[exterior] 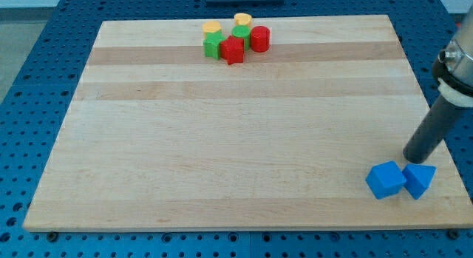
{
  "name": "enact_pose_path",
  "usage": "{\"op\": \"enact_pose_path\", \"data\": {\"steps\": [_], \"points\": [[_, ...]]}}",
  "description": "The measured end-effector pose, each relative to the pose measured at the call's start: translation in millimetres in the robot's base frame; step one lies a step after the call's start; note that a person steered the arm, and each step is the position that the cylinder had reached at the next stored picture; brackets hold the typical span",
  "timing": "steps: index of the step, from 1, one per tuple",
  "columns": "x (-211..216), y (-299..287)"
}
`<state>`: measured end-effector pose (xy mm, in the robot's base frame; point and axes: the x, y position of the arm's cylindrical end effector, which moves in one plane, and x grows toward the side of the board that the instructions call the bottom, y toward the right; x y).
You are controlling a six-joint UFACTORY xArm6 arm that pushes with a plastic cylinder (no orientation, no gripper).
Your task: Move the blue cube up a bit
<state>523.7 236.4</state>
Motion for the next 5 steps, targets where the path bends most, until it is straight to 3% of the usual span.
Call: {"op": "enact_pose_path", "data": {"steps": [3,5], "points": [[-0.4,-148.1],[50.6,-139.6]]}}
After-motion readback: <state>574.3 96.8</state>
